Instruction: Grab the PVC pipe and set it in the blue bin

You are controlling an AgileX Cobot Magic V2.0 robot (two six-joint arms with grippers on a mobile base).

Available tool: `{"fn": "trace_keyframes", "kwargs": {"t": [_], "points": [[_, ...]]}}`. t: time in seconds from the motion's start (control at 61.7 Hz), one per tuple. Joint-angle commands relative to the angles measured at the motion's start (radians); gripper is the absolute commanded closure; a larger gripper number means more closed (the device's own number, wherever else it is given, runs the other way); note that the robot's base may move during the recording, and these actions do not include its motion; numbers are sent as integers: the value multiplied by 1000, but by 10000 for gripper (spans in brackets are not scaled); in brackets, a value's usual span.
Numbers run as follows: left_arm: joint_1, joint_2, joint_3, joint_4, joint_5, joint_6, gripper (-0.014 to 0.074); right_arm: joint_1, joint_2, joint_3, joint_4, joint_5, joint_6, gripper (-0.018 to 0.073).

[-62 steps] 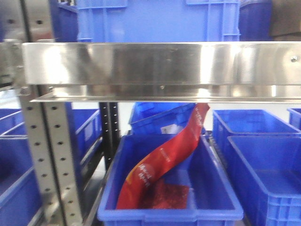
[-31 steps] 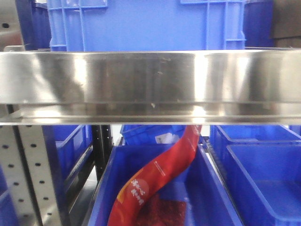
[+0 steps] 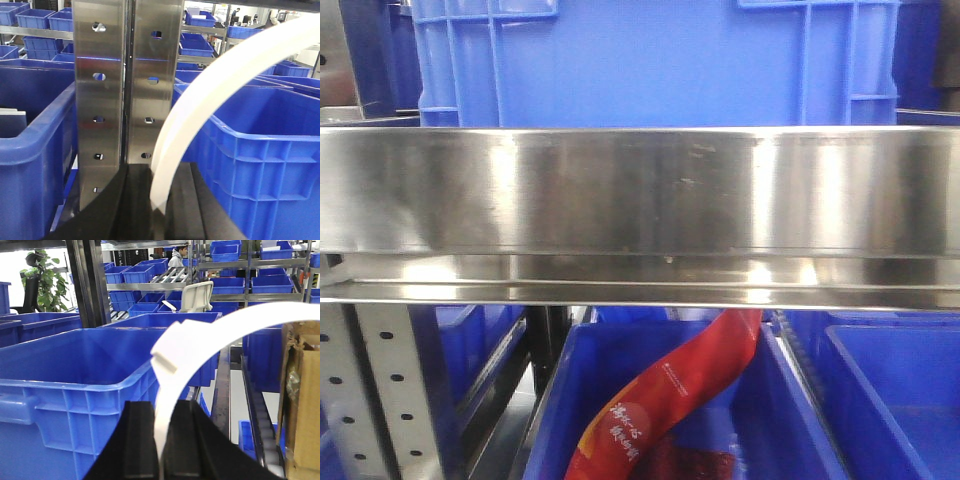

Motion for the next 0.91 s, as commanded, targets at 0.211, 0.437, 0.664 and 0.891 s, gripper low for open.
{"fn": "trace_keyframes", "kwargs": {"t": [0.211, 0.437, 0.664, 0.891], "points": [[-3, -6, 0, -7, -28, -6, 707, 2, -4, 1, -11, -24, -1, 727], [-3, -6, 0, -7, -28, -6, 707, 2, -4, 1, -11, -24, -1, 727], [-3, -6, 0, -7, -28, -6, 707, 2, -4, 1, -11, -24, -1, 727], [-3, -6, 0, 64, -209, -6, 707, 2, -4, 1, -11, -50, -1, 727]]}}
